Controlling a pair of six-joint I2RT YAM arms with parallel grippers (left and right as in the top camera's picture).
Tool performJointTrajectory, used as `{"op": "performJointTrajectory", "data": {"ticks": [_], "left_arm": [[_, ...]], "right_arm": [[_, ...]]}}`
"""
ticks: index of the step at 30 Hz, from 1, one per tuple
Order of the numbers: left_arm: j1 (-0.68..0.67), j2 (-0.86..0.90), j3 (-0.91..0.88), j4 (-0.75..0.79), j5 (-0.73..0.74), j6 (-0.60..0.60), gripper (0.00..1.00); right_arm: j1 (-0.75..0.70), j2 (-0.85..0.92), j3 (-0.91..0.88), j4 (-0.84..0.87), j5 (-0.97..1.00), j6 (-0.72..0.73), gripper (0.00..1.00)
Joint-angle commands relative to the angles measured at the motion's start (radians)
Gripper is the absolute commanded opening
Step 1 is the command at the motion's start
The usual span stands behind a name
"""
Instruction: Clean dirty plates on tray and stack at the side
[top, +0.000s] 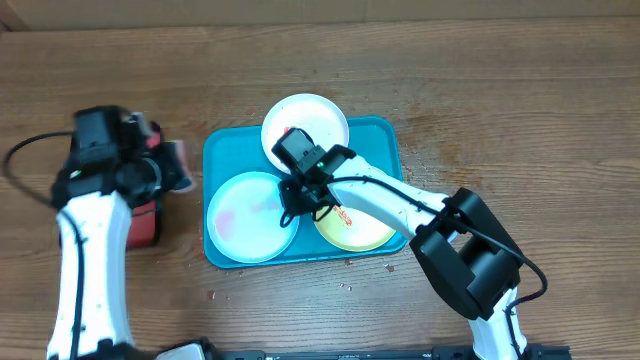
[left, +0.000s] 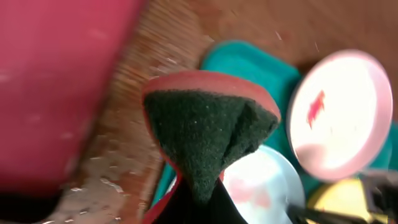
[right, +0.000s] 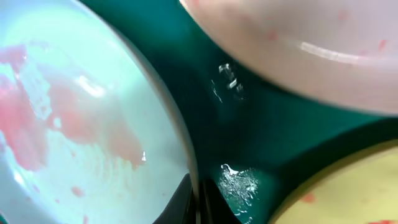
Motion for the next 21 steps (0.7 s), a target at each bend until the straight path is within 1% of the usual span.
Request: {"op": "performJointTrajectory", "data": {"ticks": [1,6,10,12,15,18,21], "left_arm": [[0.107,-0.043,0.012,-0.001,-0.042,-0.055,0.04],[0.221,-0.041,0.012,-0.002,-0.041,-0.059,0.04],[0.28,-0.041,0.012,-0.002,-0.037,-0.075,0.04],[0.293,-0.041,0.012,-0.003,-0.037,-0.077,0.04],[0.293,-0.041,0.012,-0.005,-0.037,-0.077,0.04],[0.293,-0.041,0.012,-0.005,-0.037,-0.077,0.04],[0.293,-0.041,0.012,-0.006,-0.037,-0.077,0.04]], "right_arm": [[0.028,-0.033,0.131,-0.042,0.171,-0.102,0.04],[0.061,-0.043,0.275,-0.128,0.425,-0.192,0.04],[0.091,-0.043,0.341,-0.132,0.658,-0.322,0.04],[0.116,-0.043,0.365,-0.123,0.864,-0.41,0.04],[0.15,-0.043,0.37,-0.092,1.057,-0.551,0.04],[0.177,-0.043,0.37,-0.071,1.135,-0.655,0.04],[0.209,-0.043,0.37,-0.058,1.145,-0.735,0.04]]}}
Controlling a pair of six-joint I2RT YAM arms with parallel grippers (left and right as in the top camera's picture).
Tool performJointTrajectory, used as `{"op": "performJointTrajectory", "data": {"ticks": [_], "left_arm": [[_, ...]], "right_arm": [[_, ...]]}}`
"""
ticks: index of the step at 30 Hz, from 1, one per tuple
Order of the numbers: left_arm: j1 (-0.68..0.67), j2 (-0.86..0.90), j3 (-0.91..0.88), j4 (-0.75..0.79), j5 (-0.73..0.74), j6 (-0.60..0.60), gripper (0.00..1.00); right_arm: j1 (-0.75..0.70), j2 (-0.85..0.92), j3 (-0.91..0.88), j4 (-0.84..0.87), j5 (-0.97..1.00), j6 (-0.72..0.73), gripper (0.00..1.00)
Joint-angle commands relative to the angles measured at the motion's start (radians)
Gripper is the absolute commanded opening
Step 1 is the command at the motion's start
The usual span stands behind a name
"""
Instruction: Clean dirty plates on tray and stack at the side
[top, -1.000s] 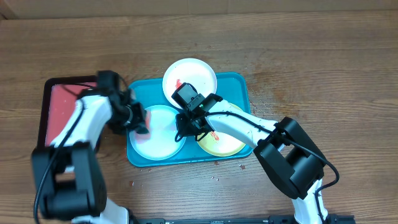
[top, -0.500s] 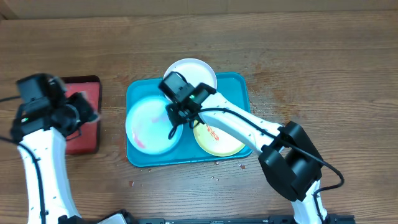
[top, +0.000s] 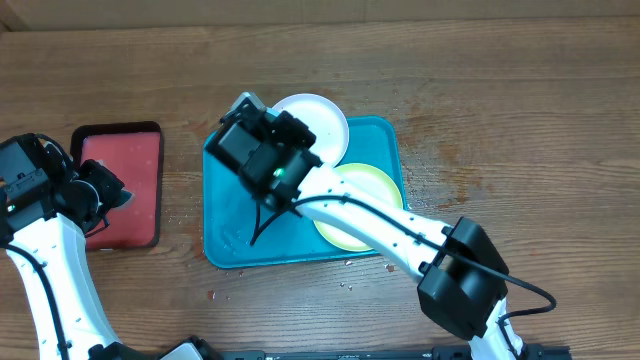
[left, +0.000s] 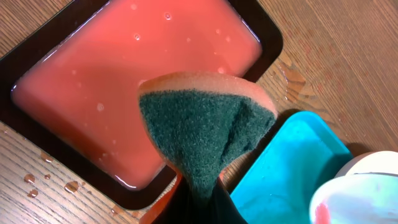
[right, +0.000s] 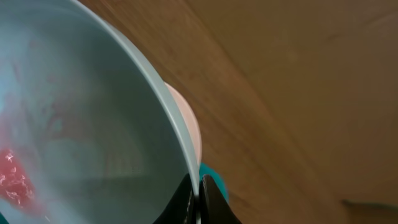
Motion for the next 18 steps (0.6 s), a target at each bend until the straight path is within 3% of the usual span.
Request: {"op": "performJointTrajectory", "data": {"ticks": [1,11,18], "left_arm": [[0.003,-0.013,0.012,0.0,-0.002,-0.014,0.04],[0.003,-0.013,0.012,-0.007,-0.002,-0.014,0.04],[0.003,-0.013,0.012,-0.006,-0.003,-0.014,0.04]], "right_arm": [[0.042,-0.041,0.032,0.019,0.138,-0.167,0.04],[0.097,-0.041,0.032,0.148,0.269,-0.277,0.04],[0.097,-0.041,0.032,0.154,0.254,-0.285,0.04]]}}
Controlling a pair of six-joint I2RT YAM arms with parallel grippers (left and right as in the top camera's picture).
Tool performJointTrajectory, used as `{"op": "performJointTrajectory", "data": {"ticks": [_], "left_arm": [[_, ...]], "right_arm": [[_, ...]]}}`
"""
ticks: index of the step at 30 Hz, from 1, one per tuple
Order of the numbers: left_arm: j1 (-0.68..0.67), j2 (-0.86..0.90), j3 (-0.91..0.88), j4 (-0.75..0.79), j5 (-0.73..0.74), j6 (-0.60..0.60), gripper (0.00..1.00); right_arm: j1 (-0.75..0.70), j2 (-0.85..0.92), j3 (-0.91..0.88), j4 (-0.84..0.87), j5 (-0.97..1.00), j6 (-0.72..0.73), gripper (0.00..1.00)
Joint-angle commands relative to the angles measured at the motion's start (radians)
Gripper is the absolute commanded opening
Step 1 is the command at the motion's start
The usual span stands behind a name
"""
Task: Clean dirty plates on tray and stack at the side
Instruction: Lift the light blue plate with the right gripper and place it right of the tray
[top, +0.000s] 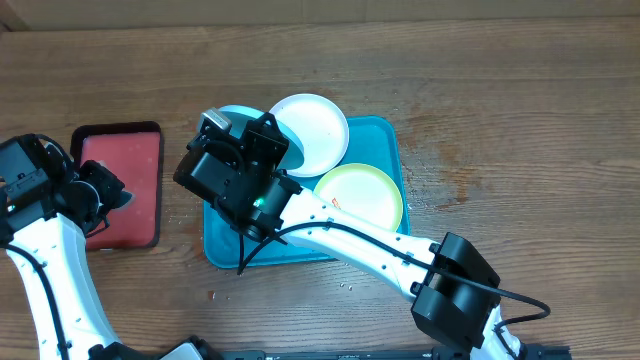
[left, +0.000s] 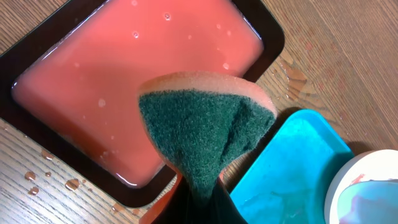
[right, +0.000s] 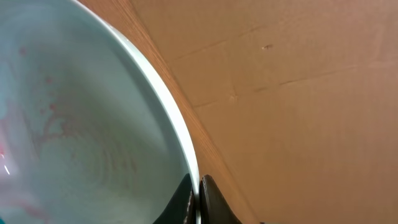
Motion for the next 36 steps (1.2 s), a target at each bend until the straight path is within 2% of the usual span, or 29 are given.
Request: {"op": "performJointTrajectory", "data": {"ticks": [1,3,6,8,9,11,13,15,19,22,25,31,36], "left_arm": [[0.003,-0.013,0.012,0.001,-0.003,-0.014,0.04],[0.003,-0.013,0.012,0.001,-0.005,-0.014,0.04],[0.003,-0.013,0.012,0.0,-0.006,-0.014,0.04],[0.003,-0.013,0.011,0.0,-0.006,-0.014,0.04],[0.003,-0.013,0.012,0.0,-0.006,-0.014,0.04],[0.003,-0.013,0.012,0.001,-0.006,-0.014,0.04],[0.003,-0.013,0.012,0.001,-0.006,-0.014,0.04],[0.003,-0.013,0.011,0.002,-0.006,-0.014,0.04],[0.003,-0.013,0.011,0.0,-0.006,-0.014,0.04],[0.003,-0.013,0.012,-0.003,-0.006,-0.014,0.04],[0.003,-0.013,0.011,0.002,-0.006,-0.014,0.04],[0.003,-0.013,0.011,0.037,-0.006,-0.038,0.04],[0.003,-0.013,0.011,0.054,-0.006,-0.04,0.04]], "right_arm": [[-0.002,-0.041,0.032,0.008,0.016,0.002,0.04],[-0.008,-0.041,0.032,-0.009,-0.049,0.06,0.04],[-0.036,-0.04,0.028,-0.086,-0.295,0.188,0.04],[-0.07,-0.038,0.016,-0.11,-0.501,0.212,0.04],[-0.086,-0.038,0.012,-0.119,-0.526,0.212,0.04],[-0.102,-0.048,0.014,-0.137,-0.406,0.229,0.04],[-0.109,-0.073,0.014,-0.122,-0.262,0.314,0.04],[-0.133,-0.1,0.014,-0.097,-0.305,0.377,0.04],[-0.27,-0.132,0.014,-0.134,-0.75,0.402,0.04],[-0.496,-0.141,0.014,-0.187,-1.207,0.536,0.04],[-0.703,-0.136,0.011,-0.267,-1.475,0.555,0.04],[-1.028,-0.097,-0.004,-0.423,-1.485,0.529,0.04],[-1.193,-0.018,-0.012,-0.513,-1.438,0.496,0.04]]}}
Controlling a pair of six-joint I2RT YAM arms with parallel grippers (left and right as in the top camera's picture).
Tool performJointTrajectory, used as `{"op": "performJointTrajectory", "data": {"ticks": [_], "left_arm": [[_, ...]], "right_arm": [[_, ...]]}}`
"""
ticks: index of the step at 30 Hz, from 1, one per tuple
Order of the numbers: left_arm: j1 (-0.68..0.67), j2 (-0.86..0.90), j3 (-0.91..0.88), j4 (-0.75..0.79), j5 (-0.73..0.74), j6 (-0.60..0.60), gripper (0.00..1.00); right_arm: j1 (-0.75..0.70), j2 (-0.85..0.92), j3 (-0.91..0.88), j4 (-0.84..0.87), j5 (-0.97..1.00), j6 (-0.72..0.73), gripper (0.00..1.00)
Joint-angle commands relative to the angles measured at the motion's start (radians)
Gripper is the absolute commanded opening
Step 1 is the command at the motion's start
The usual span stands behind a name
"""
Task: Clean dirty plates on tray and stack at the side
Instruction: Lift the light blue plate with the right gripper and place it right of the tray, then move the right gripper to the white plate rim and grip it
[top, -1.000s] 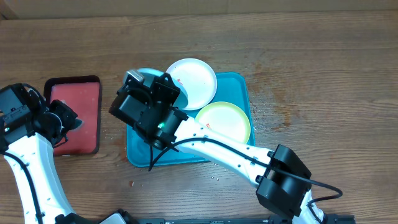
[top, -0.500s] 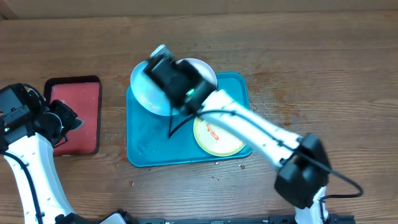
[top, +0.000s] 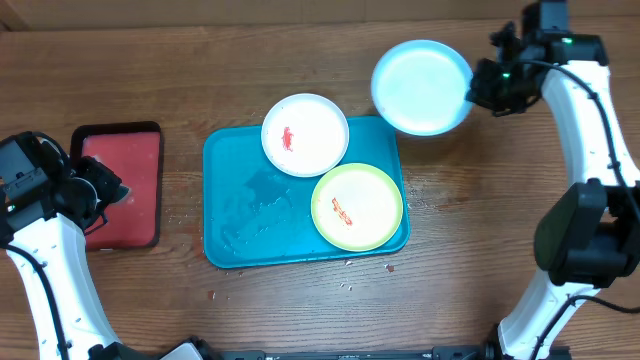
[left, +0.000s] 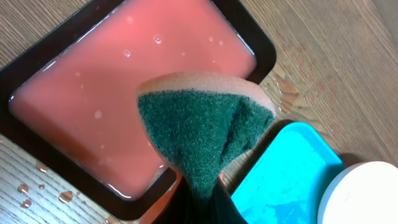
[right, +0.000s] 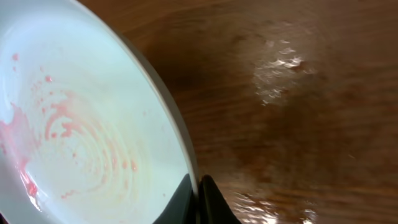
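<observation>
The teal tray (top: 240, 190) holds a white plate (top: 305, 134) with a red smear and a yellow-green plate (top: 357, 207) with an orange smear. My right gripper (top: 478, 88) is shut on the rim of a pale blue plate (top: 421, 86), held above the table beyond the tray's far right corner; pink smears show on the blue plate (right: 81, 124) in the right wrist view, the gripper (right: 198, 186) pinching its edge. My left gripper (left: 198, 196) is shut on a green-and-orange sponge (left: 202, 130) over the near right corner of the red liquid tray (left: 124, 99).
The black tray of red liquid (top: 122, 185) sits left of the teal tray. Water drops lie on the wood (left: 43, 183) beside it. A wet patch (right: 277, 68) marks the table below the blue plate. Crumbs (top: 345, 285) lie in front of the teal tray.
My right arm has moved from over the tray's left side to the far right of the table, with the blue plate still in its gripper. The left gripper and sponge have barely shifted.
First my right gripper pinched the blue plate's rim as it lay on the tray, and my left held the sponge beside the liquid tray. Then the plate was lifted off over the tray's left part. Now it hangs at the far right, sponge still at the liquid tray.
</observation>
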Motion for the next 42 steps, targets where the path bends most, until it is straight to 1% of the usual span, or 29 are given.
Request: {"op": "performJointTrajectory", "data": {"ticks": [1,5,8,13,14,16,19,21,26,30,33,39,42], "left_arm": [[0.003,-0.013,0.011,0.009,-0.006,-0.017,0.04],[0.003,-0.013,0.011,0.02,-0.006,-0.017,0.04],[0.003,-0.013,0.011,0.034,-0.006,-0.017,0.04],[0.003,-0.013,0.011,0.06,-0.006,-0.017,0.04],[0.003,-0.013,0.011,0.063,-0.006,-0.018,0.04],[0.002,-0.011,0.01,0.069,-0.011,-0.019,0.04],[0.002,0.011,0.01,0.085,-0.06,-0.039,0.04],[0.002,0.037,0.01,0.103,-0.089,-0.04,0.04],[0.002,0.171,0.01,0.204,-0.103,-0.04,0.04],[0.002,0.313,0.01,0.289,-0.103,-0.016,0.04],[-0.001,0.399,0.01,0.34,-0.1,-0.005,0.04],[-0.017,0.511,0.01,0.384,-0.103,-0.006,0.04],[-0.017,0.55,0.01,0.391,-0.1,-0.006,0.04]], "right_arm": [[-0.048,0.063,-0.021,-0.02,-0.006,-0.02,0.04],[-0.08,0.075,-0.114,0.057,0.056,-0.01,0.04],[-0.089,0.076,-0.2,0.149,0.084,-0.009,0.04],[-0.089,0.076,-0.249,0.204,0.13,0.021,0.04],[-0.089,0.076,-0.249,0.206,0.13,0.021,0.11],[-0.085,0.076,-0.249,0.208,0.129,0.034,0.52],[-0.084,0.076,-0.249,0.198,0.079,0.043,0.52],[-0.081,0.076,-0.249,0.197,0.006,0.043,0.48],[-0.043,0.057,-0.245,0.197,-0.124,0.043,0.47],[0.026,0.006,-0.245,0.188,-0.123,0.041,0.48],[0.092,-0.033,-0.245,0.187,-0.122,0.01,0.49],[0.241,-0.076,-0.245,0.219,-0.046,0.014,0.54],[0.304,-0.076,-0.245,0.244,-0.043,0.015,0.61]]}}
